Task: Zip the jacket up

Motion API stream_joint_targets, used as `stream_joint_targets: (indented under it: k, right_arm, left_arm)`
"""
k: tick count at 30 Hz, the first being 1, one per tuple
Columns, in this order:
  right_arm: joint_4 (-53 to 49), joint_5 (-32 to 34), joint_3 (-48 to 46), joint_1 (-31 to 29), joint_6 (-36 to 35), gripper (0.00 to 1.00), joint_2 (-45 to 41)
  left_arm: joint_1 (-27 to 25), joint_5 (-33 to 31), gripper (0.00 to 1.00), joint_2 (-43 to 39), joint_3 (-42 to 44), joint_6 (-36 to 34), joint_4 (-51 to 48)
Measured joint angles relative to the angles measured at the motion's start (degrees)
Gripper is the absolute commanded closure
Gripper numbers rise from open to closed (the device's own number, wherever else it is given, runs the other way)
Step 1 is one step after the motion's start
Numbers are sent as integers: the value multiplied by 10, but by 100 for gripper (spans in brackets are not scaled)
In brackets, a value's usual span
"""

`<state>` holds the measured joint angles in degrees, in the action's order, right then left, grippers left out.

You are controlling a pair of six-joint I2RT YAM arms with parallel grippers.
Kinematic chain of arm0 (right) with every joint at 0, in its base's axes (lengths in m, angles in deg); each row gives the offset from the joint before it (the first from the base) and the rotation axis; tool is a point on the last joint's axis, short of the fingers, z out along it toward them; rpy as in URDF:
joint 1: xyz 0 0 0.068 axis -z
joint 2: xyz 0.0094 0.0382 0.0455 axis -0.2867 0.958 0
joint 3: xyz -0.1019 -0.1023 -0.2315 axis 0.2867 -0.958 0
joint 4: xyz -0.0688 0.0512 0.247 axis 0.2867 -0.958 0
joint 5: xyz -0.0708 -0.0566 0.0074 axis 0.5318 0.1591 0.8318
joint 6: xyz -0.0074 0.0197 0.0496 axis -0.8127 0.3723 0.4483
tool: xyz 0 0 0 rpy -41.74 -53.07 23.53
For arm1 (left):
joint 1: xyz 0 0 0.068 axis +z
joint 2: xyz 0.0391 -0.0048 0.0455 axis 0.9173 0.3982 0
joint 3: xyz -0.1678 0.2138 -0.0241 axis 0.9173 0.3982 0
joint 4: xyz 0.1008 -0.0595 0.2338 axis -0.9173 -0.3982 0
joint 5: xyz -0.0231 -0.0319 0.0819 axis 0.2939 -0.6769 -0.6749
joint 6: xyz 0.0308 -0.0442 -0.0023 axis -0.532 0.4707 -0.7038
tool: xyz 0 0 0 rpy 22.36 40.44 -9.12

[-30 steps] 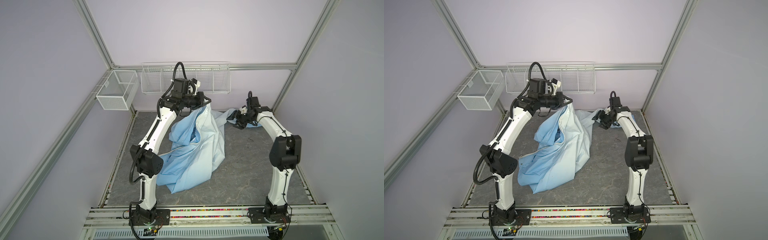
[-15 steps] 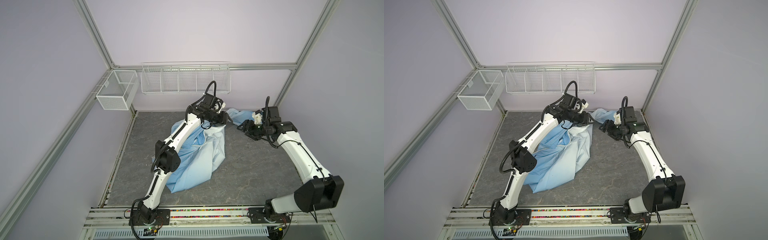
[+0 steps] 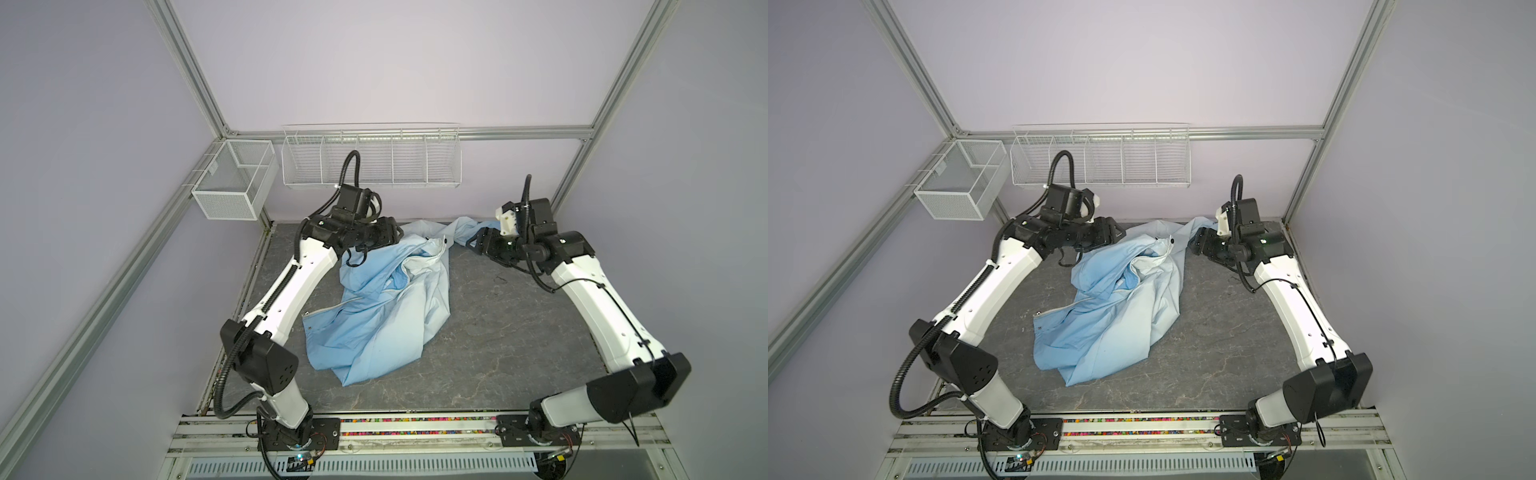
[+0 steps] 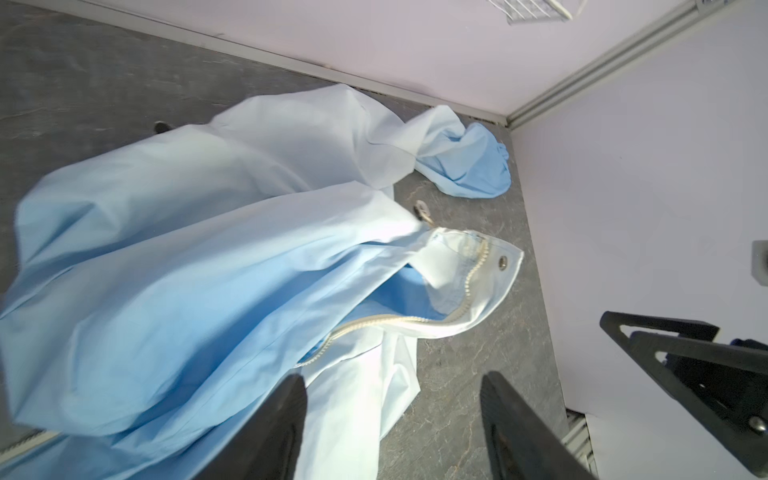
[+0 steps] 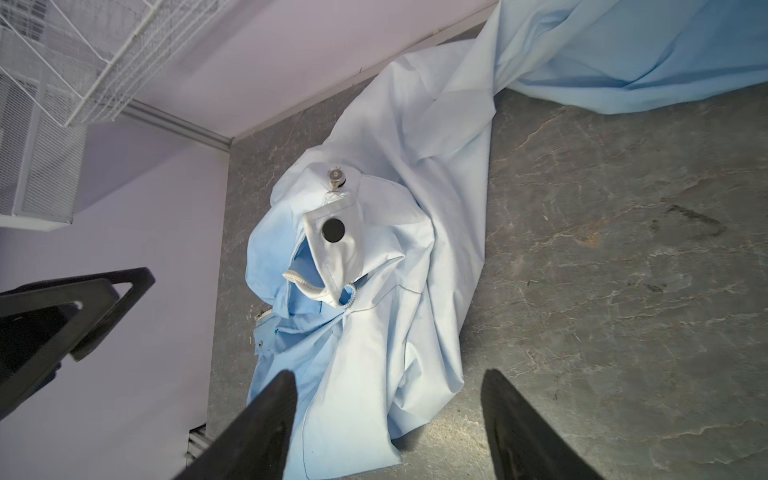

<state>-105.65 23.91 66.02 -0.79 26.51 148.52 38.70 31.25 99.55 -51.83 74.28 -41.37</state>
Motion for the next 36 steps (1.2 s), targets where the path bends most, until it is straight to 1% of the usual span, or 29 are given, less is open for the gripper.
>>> stream_joint_targets:
  k: [3,6,10,13,17,22,27,28,29,30,33,34,36]
  right_arm:
    - [-4,0,35,-30,-2,26,61]
    - [-7,-1,64,-50,-2,26,106]
    - [-9,-9,106,-70,-2,28,159]
    - [-10,-11,123,-75,-1,35,184]
    - [-15,-10,132,-75,-3,46,203]
    - [-25,-6,133,-75,-7,67,217]
    - [-30,-4,126,-75,-11,79,220]
    - [-30,-3,122,-75,-11,81,220]
    - [-30,-3,116,-75,-12,82,220]
    - [-30,-3,110,-75,-12,84,220]
    - [-25,-2,83,-75,-12,86,218]
    - [-23,-2,72,-74,-12,86,217]
    - [-18,-3,51,-73,-12,87,212]
  left_arm:
    - [30,6,29,-31,95,37,30]
    - [61,19,27,-40,190,79,56]
    - [100,34,26,-45,280,127,85]
    - [118,46,26,-52,318,156,112]
    - [129,58,26,-55,345,180,141]
    - [135,65,25,-55,382,203,170]
    - [136,77,27,-38,393,219,205]
    - [136,81,28,-31,393,222,215]
    - [136,84,32,-25,393,225,224]
    - [136,87,39,-18,393,230,231]
    - [136,99,65,1,393,240,256]
    - [137,103,73,6,393,243,264]
    - [137,110,84,13,390,247,272]
